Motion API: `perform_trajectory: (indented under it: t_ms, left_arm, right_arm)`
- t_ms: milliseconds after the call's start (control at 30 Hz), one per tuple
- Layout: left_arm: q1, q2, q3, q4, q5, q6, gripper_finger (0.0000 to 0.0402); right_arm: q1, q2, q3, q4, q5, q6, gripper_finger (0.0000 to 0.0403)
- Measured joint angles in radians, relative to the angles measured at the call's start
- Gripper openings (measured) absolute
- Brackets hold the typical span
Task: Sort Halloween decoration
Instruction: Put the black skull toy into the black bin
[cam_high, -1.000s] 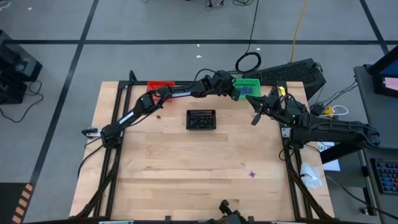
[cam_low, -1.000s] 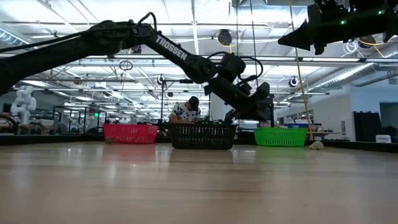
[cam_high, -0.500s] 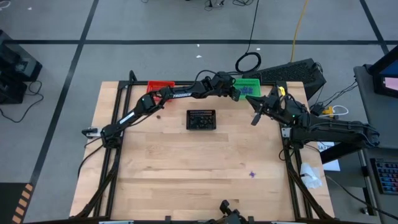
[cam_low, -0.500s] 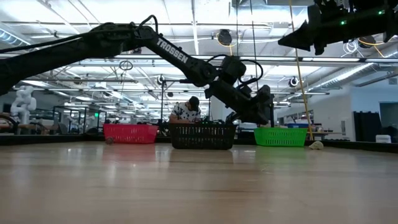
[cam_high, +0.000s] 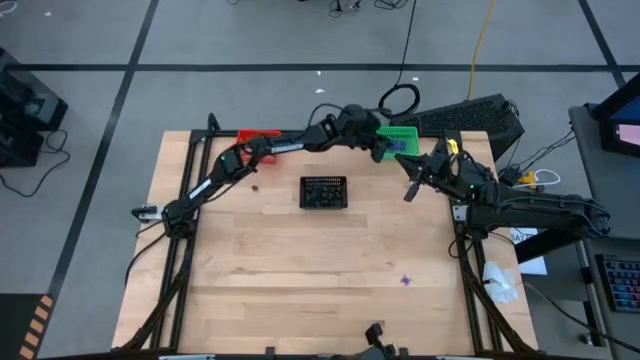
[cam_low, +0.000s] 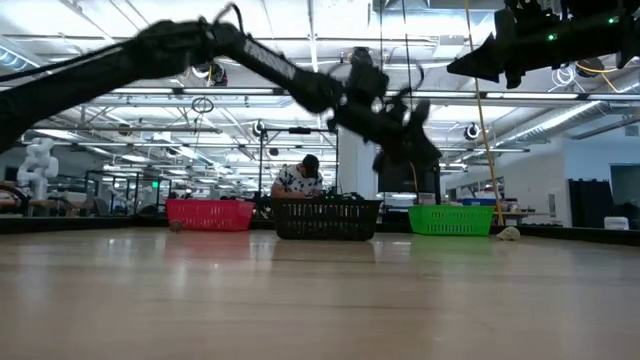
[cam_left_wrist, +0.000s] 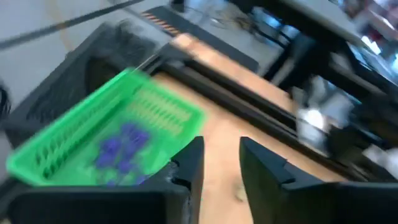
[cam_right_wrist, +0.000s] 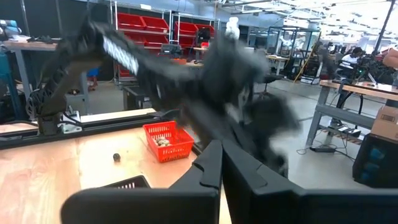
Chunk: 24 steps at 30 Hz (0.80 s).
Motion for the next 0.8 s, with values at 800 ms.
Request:
perform_trajectory:
  t_ms: [800]
  left_arm:
    - [-0.070, -0.431, -0.026, -1.241, -0.275, 0.656, 0.0000]
  right_arm:
    - [0.000, 0.000, 0.000, -0.015, -0.001, -0.019, 0.0000]
